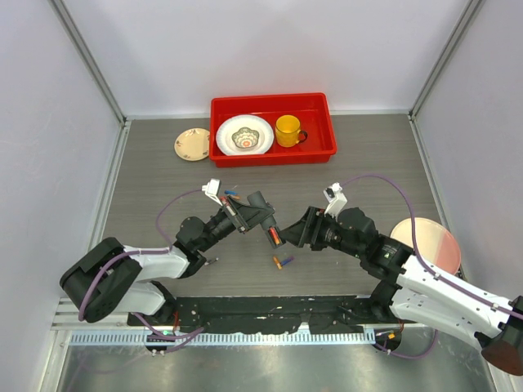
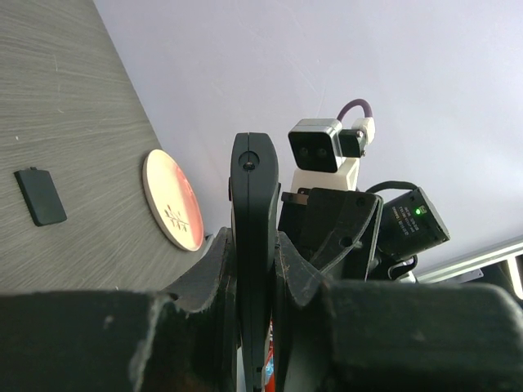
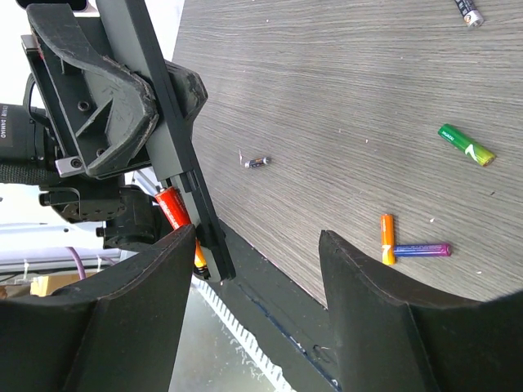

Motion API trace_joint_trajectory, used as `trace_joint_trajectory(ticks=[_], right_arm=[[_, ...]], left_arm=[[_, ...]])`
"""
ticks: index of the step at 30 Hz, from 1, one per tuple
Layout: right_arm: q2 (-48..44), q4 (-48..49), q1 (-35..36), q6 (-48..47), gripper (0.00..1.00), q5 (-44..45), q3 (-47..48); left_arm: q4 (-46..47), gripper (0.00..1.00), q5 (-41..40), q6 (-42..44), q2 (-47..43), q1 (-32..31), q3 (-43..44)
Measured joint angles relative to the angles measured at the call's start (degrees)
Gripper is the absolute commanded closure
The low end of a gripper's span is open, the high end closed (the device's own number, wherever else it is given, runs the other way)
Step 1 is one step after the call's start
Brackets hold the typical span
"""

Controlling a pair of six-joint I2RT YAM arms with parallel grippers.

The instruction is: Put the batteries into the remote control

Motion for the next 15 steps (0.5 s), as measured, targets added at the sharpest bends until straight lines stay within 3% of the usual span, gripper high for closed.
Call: trace_joint_trajectory(ticks=[15], right_arm=[[1.09,0.44,0.0,-0.09,0.34,-0.22,0.02]], left_arm=[[-0.48,1.0,-0.04,0.98,0.04,0.02,0.0]])
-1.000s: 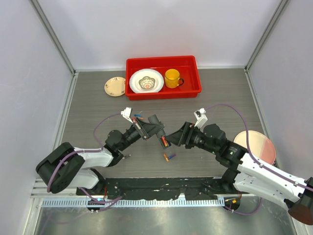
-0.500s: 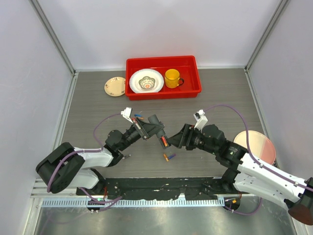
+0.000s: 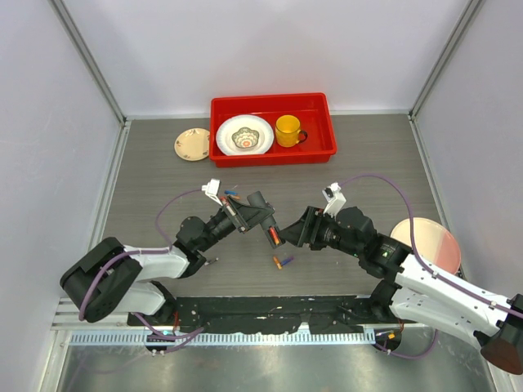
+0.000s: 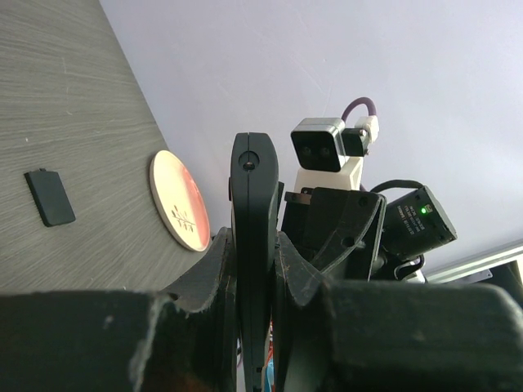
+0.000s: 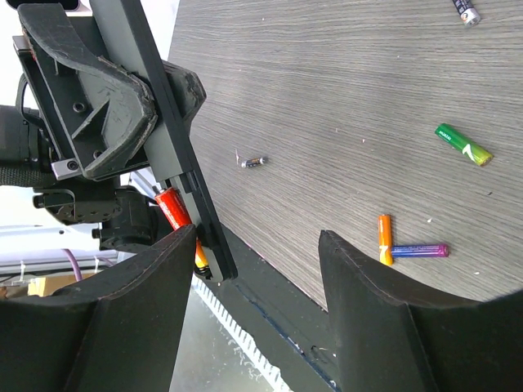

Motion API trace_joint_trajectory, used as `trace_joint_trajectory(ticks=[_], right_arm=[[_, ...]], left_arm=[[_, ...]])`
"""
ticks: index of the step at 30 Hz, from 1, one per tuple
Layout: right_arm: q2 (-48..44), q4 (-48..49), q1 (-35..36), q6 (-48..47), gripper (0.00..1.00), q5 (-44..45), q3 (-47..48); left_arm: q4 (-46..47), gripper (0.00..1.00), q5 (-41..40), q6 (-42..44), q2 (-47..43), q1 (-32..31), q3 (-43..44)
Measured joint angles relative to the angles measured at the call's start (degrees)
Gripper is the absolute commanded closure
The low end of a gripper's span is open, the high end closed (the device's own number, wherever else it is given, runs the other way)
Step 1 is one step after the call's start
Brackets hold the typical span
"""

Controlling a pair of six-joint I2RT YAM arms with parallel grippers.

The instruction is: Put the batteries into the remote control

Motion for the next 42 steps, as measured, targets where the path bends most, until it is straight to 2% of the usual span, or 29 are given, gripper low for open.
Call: trace_joint_trajectory(ticks=[16,42], right_arm=[[-0.96,-3.06,0.0,-1.86,0.33,1.22,1.29],[2.73,-4.7,0.0,-4.46,0.33,1.25,2.78]], left_arm=[[0.39,1.0,0.31,-2.89,3.1,-0.02,0.37],[0.28,1.0,1.16,-3.76,5.35,0.0,1.75]])
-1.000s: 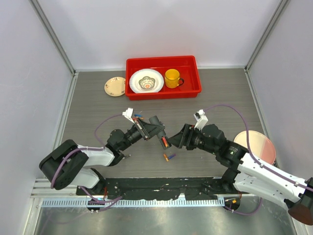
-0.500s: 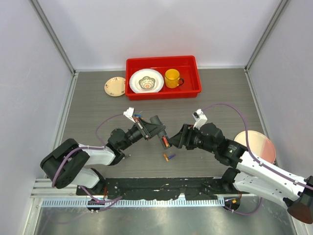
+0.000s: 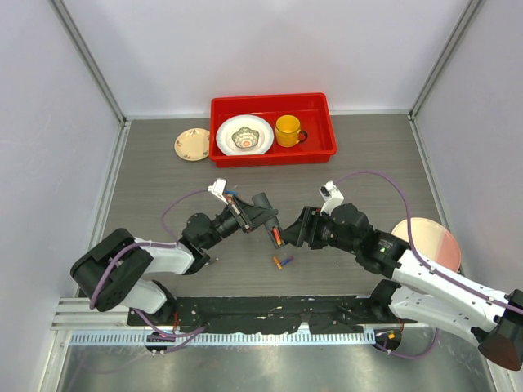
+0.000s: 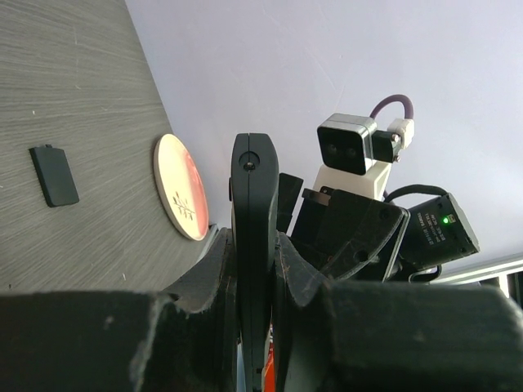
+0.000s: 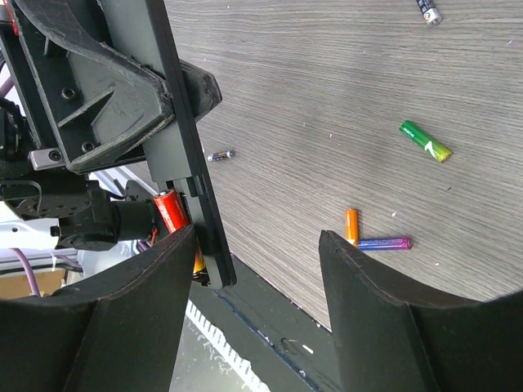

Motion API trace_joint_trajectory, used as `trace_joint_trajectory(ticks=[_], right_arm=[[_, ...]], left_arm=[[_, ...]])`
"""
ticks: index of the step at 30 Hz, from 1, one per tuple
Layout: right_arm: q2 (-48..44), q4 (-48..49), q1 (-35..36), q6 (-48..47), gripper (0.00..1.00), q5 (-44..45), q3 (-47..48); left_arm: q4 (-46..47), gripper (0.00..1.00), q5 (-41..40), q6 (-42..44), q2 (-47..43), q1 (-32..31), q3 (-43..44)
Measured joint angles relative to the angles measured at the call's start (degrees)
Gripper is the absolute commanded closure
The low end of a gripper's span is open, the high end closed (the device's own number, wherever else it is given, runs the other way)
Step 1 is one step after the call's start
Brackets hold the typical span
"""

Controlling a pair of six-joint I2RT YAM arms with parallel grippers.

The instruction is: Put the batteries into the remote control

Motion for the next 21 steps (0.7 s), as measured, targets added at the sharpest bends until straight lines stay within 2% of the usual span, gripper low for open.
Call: trace_joint_trajectory(ticks=[21], right_arm=[[0.61,-0.66,-0.02,-0.22,0.33,-0.42,0.7]], left_arm=[[0.04,1.0,0.13,-0.37,0.04,0.0,0.09]])
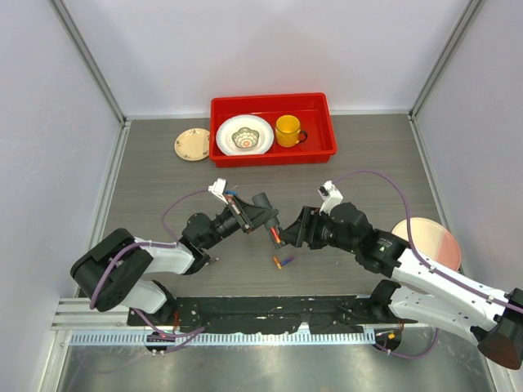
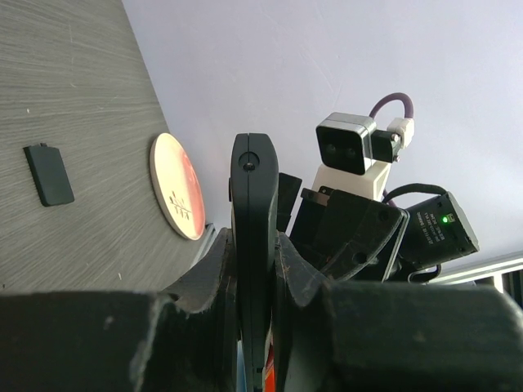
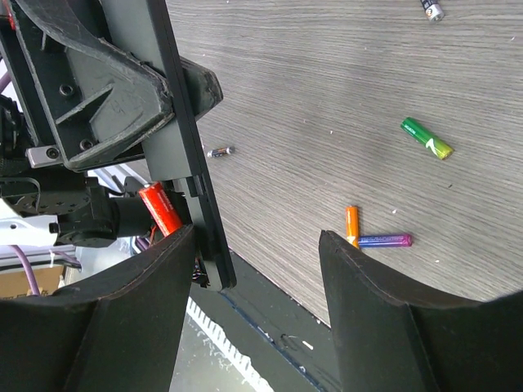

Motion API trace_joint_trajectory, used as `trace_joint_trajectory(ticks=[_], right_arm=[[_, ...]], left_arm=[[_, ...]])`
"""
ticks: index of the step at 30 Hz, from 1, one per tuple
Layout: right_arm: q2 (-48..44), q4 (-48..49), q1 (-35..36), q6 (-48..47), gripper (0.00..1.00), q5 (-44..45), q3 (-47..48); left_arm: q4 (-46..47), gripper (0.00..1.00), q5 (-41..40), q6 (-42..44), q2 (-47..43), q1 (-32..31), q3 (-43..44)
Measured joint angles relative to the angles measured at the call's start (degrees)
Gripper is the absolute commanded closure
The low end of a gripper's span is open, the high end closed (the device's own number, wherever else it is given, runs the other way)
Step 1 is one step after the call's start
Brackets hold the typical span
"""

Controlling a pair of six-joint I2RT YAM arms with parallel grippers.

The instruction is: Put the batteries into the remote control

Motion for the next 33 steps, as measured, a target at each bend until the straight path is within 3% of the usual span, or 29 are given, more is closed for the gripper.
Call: trace_joint_trajectory(ticks=[25,33], right_arm=[[-1.81,-2.54,0.0,-0.57,0.29,1.86,3.87],[-1.7,4.02,0.0,3.67,0.27,-0.61,2.54]], left_arm=[[0.13,1.0,0.02,-0.15,0.0,-0.02,0.02],[0.13,1.0,0.02,-0.11,0.0,-0.02,0.02]])
